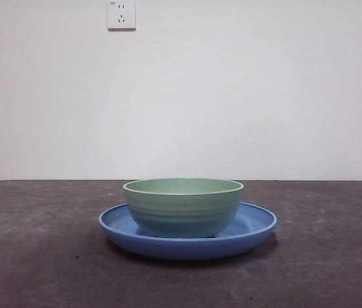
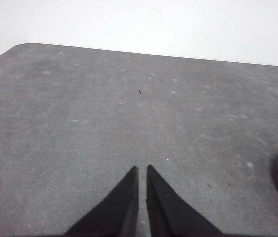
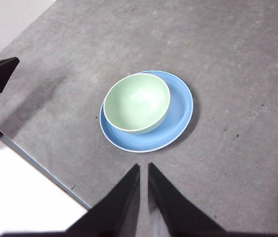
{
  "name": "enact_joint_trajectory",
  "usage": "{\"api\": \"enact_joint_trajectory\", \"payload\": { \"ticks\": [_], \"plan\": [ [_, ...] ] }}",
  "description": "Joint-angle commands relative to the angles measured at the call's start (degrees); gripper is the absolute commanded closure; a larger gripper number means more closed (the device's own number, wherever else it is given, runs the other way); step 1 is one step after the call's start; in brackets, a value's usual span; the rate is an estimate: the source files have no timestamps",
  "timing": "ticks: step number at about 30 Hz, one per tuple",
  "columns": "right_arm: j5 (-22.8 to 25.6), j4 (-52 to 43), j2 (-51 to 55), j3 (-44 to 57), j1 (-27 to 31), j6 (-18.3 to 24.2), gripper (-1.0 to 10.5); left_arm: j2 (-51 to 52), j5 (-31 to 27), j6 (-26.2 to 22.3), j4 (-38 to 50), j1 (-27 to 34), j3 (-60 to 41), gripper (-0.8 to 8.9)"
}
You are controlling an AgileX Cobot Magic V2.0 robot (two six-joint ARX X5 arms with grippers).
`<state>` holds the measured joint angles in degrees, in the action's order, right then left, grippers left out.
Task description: Place the green bowl on the blue plate
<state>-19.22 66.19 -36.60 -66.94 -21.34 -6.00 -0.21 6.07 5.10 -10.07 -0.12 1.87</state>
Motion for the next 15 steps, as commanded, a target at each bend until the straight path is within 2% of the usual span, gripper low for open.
{"api": "enact_joint_trajectory", "payload": {
  "ticks": [1, 15],
  "plan": [
    [0.2, -0.5, -0.3, -1.0, -0.3, 0.5, 9.2, 0.0, -0.1, 0.1, -0.6, 0.1, -1.1, 7.86],
    [0.2, -0.5, -0.3, -1.0, -0.3, 0.9, 9.2, 0.0, -0.1, 0.1, -0.6, 0.1, -1.1, 7.86]
  ]
}}
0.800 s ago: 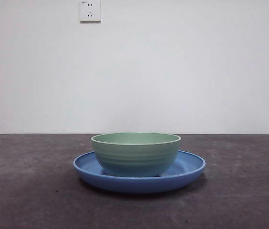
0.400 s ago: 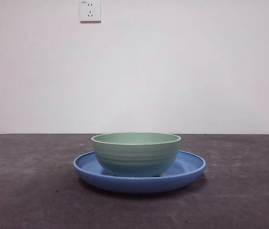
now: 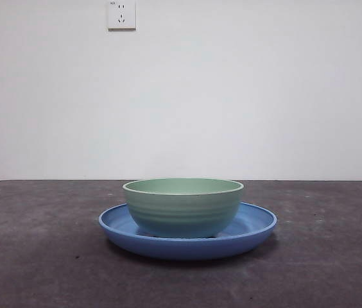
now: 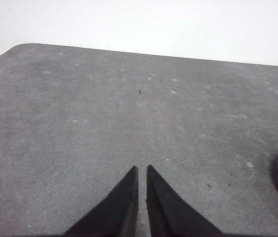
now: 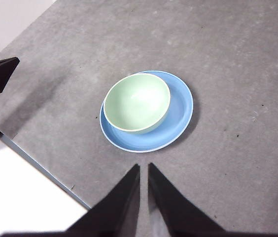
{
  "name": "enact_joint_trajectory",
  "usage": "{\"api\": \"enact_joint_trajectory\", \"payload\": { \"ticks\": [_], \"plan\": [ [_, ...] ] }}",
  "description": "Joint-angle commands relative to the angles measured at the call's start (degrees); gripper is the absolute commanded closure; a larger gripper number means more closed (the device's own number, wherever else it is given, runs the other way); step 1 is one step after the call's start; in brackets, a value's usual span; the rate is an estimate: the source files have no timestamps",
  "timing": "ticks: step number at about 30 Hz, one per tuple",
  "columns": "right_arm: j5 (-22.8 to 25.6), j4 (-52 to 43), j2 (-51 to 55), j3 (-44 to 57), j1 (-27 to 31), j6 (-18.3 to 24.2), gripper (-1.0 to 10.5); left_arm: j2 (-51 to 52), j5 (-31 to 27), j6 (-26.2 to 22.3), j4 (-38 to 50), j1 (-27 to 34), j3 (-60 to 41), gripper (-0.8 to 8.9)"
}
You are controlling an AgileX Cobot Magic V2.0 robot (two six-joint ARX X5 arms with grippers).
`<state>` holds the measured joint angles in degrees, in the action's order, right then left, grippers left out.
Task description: Place the green bowl on the blue plate
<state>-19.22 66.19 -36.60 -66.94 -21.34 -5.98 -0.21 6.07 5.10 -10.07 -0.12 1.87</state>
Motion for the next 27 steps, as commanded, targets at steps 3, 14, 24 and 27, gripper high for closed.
{"api": "enact_joint_trajectory", "payload": {
  "ticks": [3, 14, 24, 27],
  "plan": [
    [-0.2, -0.6, 0.6, -0.9, 1.3, 0.9, 9.2, 0.0, -0.1, 0.1, -0.6, 0.1, -1.1, 7.86],
    [1.3, -31.0, 13.8, 25.5, 17.9, 8.1, 9.2, 0.0, -0.1, 0.1, -0.6, 0.1, -1.1, 7.86],
    [3.5, -48.1, 32.7, 55.1, 22.6, 8.2, 9.2, 0.0, -0.1, 0.1, -0.6, 0.1, -1.1, 7.86],
    [6.9, -49.7, 35.4, 59.1, 22.9, 8.2, 9.2, 0.0, -0.1, 0.1, -0.6, 0.1, -1.1, 7.86]
  ]
}}
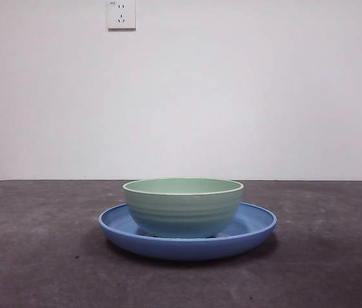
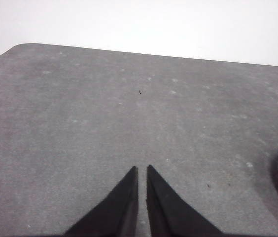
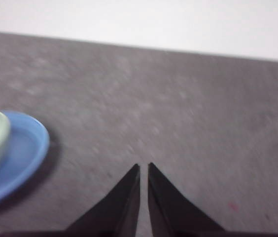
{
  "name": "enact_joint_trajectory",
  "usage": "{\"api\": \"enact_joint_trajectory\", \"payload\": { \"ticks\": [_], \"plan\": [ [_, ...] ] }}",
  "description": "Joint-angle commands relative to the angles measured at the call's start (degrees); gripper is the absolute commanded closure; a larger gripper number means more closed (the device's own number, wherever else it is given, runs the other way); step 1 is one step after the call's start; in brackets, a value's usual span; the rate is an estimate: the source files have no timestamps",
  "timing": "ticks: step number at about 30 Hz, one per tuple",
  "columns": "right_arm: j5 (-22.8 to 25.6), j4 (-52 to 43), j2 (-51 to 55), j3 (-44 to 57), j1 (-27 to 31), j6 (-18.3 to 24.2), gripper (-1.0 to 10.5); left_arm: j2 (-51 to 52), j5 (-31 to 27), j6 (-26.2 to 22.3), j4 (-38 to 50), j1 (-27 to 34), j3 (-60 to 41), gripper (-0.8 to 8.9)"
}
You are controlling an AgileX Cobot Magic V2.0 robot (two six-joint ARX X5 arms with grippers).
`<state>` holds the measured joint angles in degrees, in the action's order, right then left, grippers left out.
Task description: Place the green bowl on the blue plate
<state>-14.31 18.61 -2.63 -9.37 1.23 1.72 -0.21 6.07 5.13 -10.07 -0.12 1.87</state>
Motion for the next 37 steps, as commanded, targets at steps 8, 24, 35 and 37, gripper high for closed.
{"api": "enact_joint_trajectory", "payload": {
  "ticks": [8, 24, 35, 37],
  "plan": [
    [8.7, -8.3, 2.4, 8.8, 0.4, 0.5, 9.2, 0.0, -0.1, 0.1, -0.6, 0.1, -1.1, 7.86],
    [11.7, -10.0, 2.4, 8.7, 0.4, 0.5, 9.2, 0.0, -0.1, 0.1, -0.6, 0.1, -1.1, 7.86],
    [11.7, -10.0, 2.4, 8.7, 0.4, 0.5, 9.2, 0.0, -0.1, 0.1, -0.6, 0.1, -1.1, 7.86],
    [11.7, -10.0, 2.4, 8.7, 0.4, 0.5, 9.2, 0.0, -0.1, 0.1, -0.6, 0.1, -1.1, 7.86]
  ]
}}
